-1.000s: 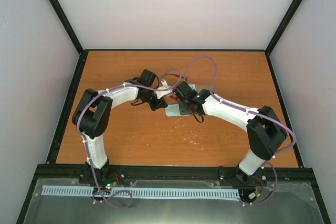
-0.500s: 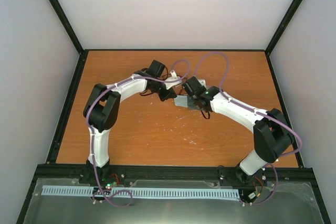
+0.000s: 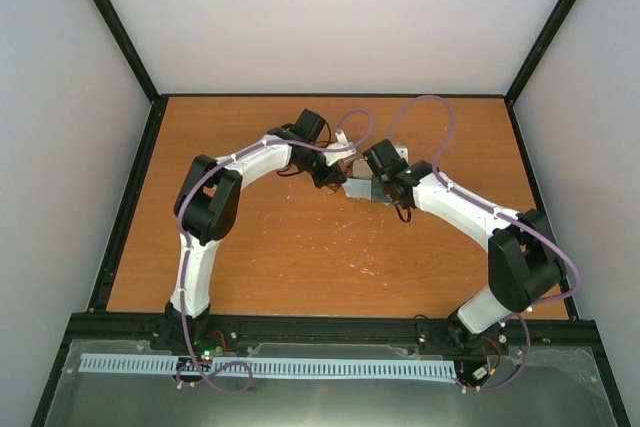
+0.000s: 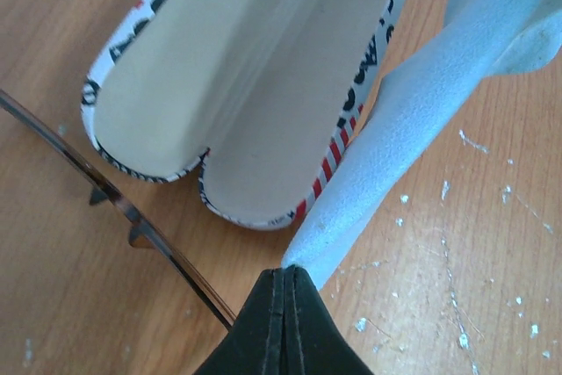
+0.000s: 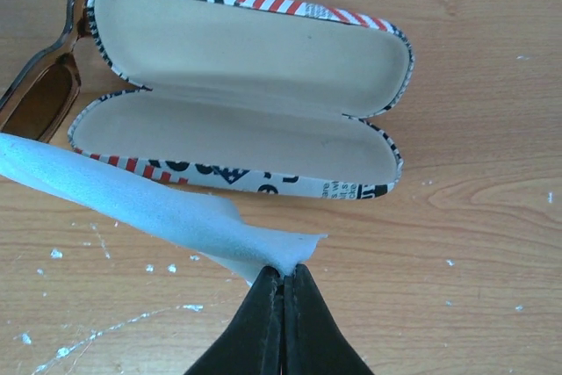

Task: Organize the sunglasses
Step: Place the glasses cleaning cloth in the sunglasses case, then pick up the sunglasses from the center of the board.

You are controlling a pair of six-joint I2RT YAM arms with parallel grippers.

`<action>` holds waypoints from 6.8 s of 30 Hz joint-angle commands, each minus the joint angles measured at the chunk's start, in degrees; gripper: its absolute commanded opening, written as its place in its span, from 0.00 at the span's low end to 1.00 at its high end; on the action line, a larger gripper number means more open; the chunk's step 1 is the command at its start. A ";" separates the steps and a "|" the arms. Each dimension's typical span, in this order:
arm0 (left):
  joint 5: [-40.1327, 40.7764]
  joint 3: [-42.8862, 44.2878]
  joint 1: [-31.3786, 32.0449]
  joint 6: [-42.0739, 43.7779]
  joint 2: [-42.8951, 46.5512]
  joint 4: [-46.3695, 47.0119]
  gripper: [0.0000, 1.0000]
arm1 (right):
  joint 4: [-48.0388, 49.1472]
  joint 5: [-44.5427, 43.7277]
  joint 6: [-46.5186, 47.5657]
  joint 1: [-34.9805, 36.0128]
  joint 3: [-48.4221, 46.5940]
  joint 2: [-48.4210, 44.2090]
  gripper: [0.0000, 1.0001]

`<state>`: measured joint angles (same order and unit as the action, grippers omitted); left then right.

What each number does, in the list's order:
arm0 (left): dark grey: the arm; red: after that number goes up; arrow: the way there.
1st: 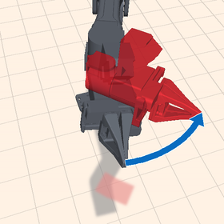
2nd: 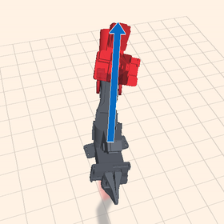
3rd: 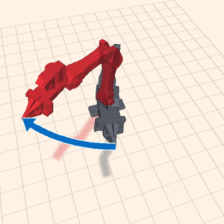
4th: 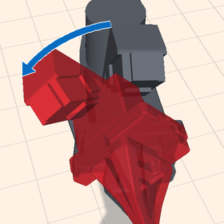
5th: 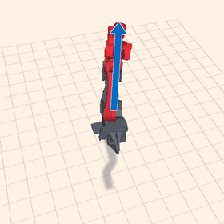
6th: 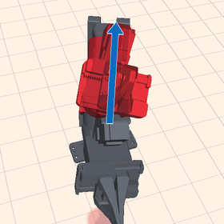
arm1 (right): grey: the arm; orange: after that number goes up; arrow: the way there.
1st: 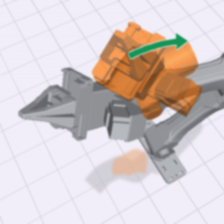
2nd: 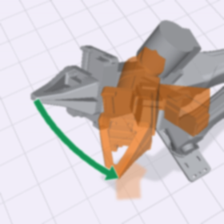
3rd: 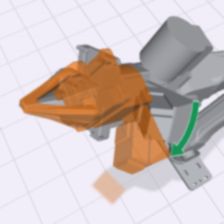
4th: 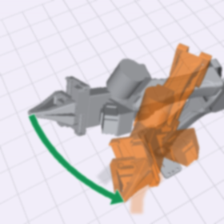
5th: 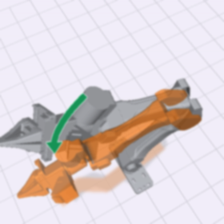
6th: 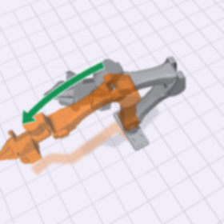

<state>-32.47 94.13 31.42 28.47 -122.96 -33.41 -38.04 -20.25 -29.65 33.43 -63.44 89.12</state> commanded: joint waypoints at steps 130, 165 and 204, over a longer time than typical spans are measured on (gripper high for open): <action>3.08 24.51 1.78 0.58 -13.75 2.83 0.00 | 13.43 8.83 9.19 -16.07 -8.80 16.50 0.03; 7.31 19.93 2.77 -2.21 -10.93 5.07 0.59 | 13.75 6.22 9.81 -16.74 -7.29 14.39 0.23; -2.44 5.96 -11.86 50.82 1.15 -16.10 0.80 | 9.80 16.38 4.62 -12.71 -1.45 -0.50 0.46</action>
<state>-30.81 94.02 18.87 65.06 -119.00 -40.25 -28.58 -4.34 -23.70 19.99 -63.92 87.88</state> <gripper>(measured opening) 0.808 0.463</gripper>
